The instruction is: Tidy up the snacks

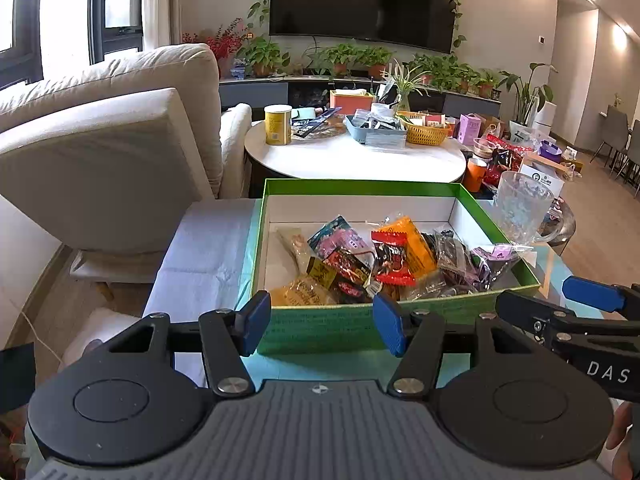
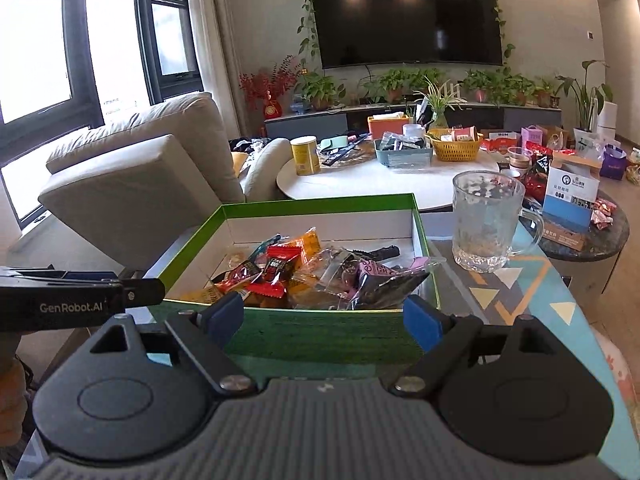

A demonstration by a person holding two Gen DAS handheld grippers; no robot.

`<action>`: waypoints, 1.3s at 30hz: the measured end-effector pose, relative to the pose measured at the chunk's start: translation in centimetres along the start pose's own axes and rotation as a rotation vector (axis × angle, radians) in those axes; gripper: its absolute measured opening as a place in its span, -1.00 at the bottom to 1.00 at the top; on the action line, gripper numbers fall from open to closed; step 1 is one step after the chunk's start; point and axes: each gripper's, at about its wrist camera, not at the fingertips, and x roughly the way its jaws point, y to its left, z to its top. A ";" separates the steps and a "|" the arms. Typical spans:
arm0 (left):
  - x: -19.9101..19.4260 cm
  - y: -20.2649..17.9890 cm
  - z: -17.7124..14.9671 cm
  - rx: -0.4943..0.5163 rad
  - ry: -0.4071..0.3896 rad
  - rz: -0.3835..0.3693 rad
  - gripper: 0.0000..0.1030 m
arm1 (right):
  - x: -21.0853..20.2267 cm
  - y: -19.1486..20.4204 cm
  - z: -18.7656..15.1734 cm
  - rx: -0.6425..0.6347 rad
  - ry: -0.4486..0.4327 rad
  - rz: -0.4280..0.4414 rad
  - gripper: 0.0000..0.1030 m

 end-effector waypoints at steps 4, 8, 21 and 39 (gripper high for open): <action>-0.8 -0.2 -0.9 0.002 0.008 0.000 0.05 | -0.6 0.2 -0.3 -0.001 -0.005 -0.001 0.33; -1.4 -0.6 -2.0 0.024 0.021 0.004 0.05 | -1.3 0.4 -0.5 -0.004 -0.006 0.000 0.33; -3.7 -0.8 -3.4 0.034 0.009 0.000 0.05 | -3.3 1.4 -1.5 -0.031 -0.020 -0.004 0.33; -4.2 -1.2 -4.1 0.058 0.007 -0.015 0.05 | -3.8 1.9 -2.1 -0.052 -0.021 -0.016 0.33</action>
